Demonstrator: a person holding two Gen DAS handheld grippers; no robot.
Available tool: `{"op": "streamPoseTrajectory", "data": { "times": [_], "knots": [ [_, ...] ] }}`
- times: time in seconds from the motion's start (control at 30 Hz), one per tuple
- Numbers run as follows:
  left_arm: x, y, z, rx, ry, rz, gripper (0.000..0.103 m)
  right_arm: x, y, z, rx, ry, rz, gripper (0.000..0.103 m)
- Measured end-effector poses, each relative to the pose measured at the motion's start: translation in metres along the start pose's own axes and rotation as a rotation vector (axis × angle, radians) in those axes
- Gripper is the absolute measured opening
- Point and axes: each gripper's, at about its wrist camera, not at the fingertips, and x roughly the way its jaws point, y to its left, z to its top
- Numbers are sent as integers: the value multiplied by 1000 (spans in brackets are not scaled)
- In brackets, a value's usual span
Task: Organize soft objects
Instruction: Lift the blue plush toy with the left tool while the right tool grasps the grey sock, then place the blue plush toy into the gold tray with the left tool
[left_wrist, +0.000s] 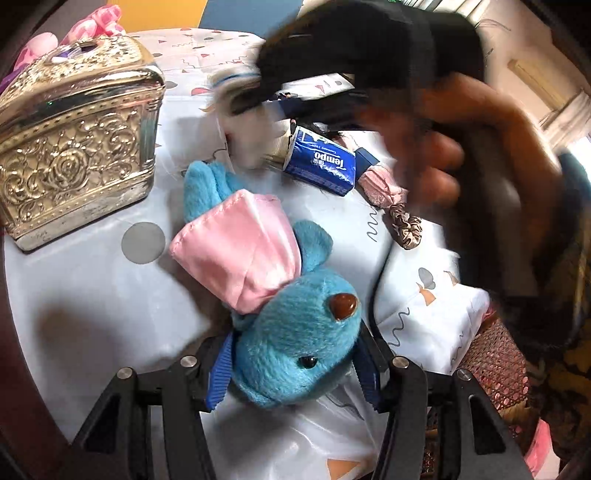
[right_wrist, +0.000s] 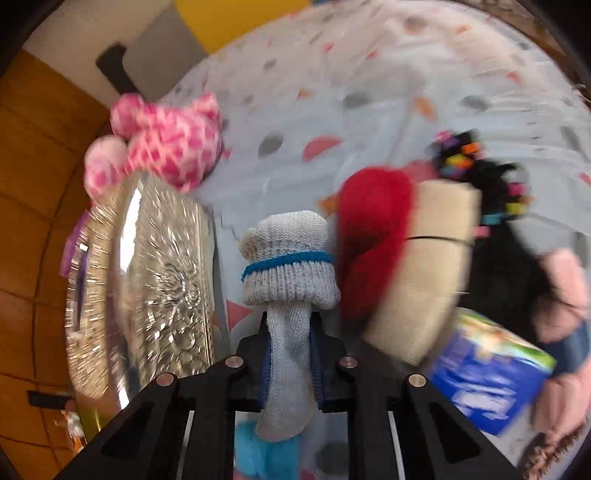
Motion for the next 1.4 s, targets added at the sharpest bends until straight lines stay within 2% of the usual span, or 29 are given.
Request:
{"op": "streamPoseTrajectory", "data": {
  "times": [0.1, 0.17, 0.23, 0.37, 0.5, 0.6, 0.77, 0.97, 1.1, 1.23, 1.4],
  "knots": [
    [3, -5, 9, 18, 9, 13, 54, -41, -19, -14, -3, -95, -47, 16],
    [4, -11, 16, 30, 6, 30, 52, -69, -38, -27, -3, -168, -173, 16],
    [3, -14, 25, 36, 2, 36, 52, -86, -62, -41, 30, -209, -249, 16],
    [-6, -27, 55, 78, -37, 57, 52, -91, -104, -55, 147, -199, -245, 16],
    [-17, -40, 88, 132, -87, 68, 52, -93, -108, -51, 164, -210, -221, 16],
    [-19, -37, 119, 124, -111, 94, 52, -87, -102, -50, 145, -207, -233, 16],
    [-32, 2, 179, 47, -160, 176, 52, -89, -101, -49, 143, -233, -225, 16],
    [-80, 71, 226, -52, -268, 324, 52, -95, -96, -51, 123, -261, -216, 16],
    [-123, 129, 224, -142, -315, 424, 52, -96, -94, -51, 112, -267, -212, 16],
    [-157, 184, 202, -233, -334, 503, 52, -96, -92, -51, 102, -271, -216, 16],
    [-193, 225, 140, -292, -337, 562, 53, -97, -91, -51, 91, -279, -227, 16]
  ]
}}
